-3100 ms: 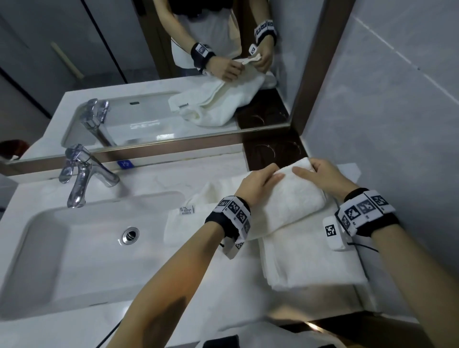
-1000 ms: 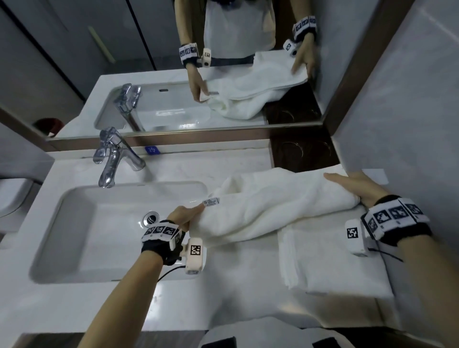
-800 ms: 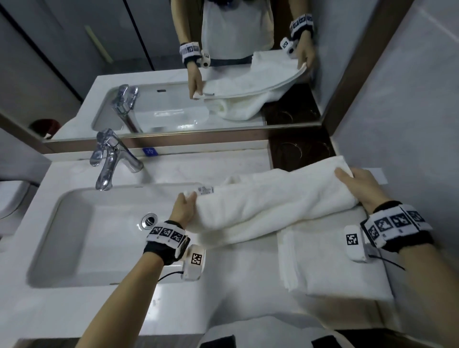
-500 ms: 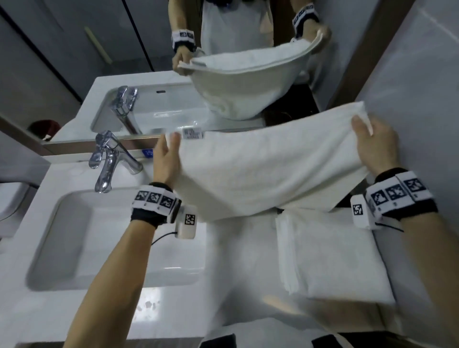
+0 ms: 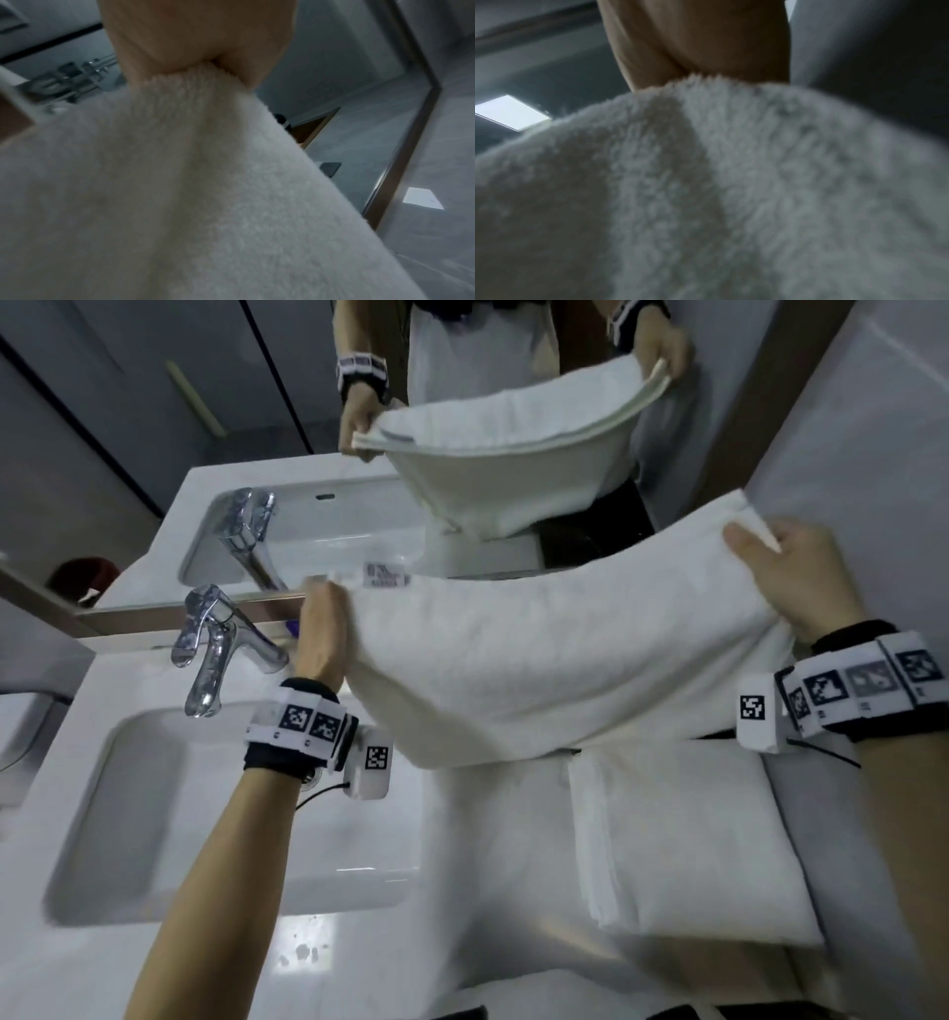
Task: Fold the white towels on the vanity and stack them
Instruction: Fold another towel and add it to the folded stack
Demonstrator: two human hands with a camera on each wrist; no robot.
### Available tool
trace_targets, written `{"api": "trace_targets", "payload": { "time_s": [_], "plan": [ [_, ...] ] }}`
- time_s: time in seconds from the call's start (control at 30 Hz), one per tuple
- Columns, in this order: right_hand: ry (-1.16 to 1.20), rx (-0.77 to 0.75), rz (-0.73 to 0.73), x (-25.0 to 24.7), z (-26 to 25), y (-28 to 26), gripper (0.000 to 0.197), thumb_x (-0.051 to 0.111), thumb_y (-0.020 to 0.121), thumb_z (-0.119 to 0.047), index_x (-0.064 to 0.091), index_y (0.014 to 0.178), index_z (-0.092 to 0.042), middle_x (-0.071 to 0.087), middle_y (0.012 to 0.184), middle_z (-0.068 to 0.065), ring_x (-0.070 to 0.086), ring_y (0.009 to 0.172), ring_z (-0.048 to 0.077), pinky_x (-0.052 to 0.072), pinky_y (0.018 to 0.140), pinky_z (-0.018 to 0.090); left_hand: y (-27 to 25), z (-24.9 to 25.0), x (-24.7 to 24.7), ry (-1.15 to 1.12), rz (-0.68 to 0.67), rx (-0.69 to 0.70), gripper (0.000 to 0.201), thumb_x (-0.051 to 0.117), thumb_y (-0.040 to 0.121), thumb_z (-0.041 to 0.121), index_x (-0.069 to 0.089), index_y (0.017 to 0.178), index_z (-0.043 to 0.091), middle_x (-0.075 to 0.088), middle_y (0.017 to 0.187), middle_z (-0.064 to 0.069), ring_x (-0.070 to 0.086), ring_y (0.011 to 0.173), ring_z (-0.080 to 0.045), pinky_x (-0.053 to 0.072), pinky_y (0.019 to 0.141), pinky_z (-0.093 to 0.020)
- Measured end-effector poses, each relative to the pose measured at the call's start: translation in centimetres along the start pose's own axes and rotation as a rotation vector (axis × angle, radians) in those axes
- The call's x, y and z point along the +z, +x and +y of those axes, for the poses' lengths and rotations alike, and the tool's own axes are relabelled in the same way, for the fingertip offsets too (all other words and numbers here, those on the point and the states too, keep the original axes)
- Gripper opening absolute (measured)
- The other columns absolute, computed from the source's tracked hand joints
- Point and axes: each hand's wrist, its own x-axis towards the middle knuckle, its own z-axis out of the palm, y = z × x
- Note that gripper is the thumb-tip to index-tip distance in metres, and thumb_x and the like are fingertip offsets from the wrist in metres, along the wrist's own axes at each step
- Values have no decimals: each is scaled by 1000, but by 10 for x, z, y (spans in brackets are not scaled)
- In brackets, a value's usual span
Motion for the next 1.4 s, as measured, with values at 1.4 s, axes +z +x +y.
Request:
{"api": "trace_targets", "payload": {
  "time_s": [1.4],
  "plan": [
    [-60,380,-205,58,75,-32,41,49,96,-27,58,119,6,58,125,26,55,116,38,42,99,44,-16,-122,35,516,-195,-303,32,44,97,23,52,108,-6,51,102,-14,52,108,-31,37,88,-33]
  ]
}}
